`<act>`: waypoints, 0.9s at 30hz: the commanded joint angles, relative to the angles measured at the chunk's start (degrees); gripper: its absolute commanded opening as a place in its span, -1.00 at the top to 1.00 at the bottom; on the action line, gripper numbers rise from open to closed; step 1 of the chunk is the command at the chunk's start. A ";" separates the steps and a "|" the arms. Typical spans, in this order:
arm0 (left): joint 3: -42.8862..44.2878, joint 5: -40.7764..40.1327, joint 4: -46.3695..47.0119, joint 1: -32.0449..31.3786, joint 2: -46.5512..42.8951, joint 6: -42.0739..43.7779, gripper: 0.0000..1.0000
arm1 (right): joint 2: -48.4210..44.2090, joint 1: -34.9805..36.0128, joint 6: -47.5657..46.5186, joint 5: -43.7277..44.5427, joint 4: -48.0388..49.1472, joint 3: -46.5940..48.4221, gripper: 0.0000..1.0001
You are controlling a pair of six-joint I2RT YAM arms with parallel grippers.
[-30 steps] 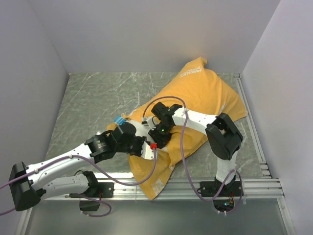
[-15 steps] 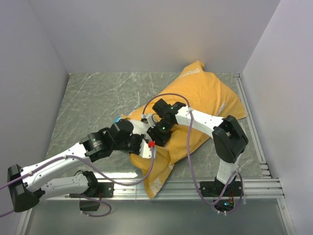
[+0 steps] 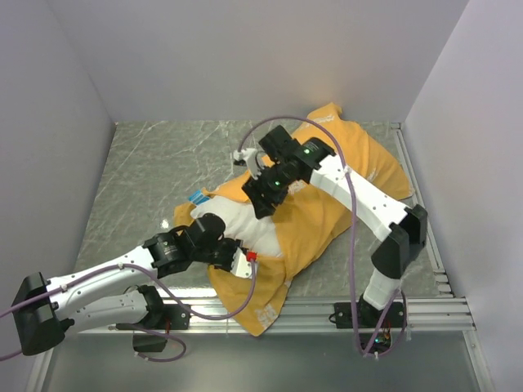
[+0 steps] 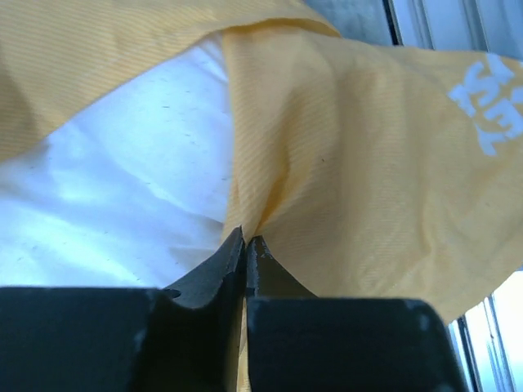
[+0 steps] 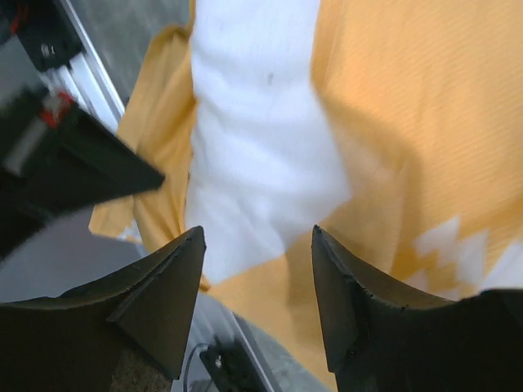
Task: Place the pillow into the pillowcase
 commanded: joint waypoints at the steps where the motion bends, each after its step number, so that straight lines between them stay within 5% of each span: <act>1: 3.68 -2.12 4.56 -0.13 -0.57 -6.32 0.80 | 7.50 1.64 2.76 -0.93 0.71 8.55 -0.23; 5: 6.49 -3.52 0.96 0.04 -4.17 -14.13 -0.05 | 13.48 4.45 4.87 1.32 3.08 12.26 -0.25; 11: 9.22 -7.21 -0.11 6.88 -16.20 -39.26 -0.55 | 17.88 6.65 9.88 9.95 4.49 20.86 -0.51; 13: 11.93 -7.30 -1.68 11.97 -19.38 -45.93 -0.68 | 18.68 7.27 11.37 12.77 4.05 23.16 -0.87; 14: 12.99 -9.39 -2.12 16.61 -20.17 -49.45 -0.85 | 18.50 7.97 11.82 13.91 4.31 22.99 -0.88; 21: 21.79 -18.90 -4.41 28.85 -22.37 -61.07 -0.99 | 17.61 17.98 12.35 31.04 8.70 20.43 -0.95; 27: 23.72 -19.07 -8.45 37.39 -20.80 -70.31 -0.99 | 24.11 22.74 9.89 39.40 7.57 21.58 -1.00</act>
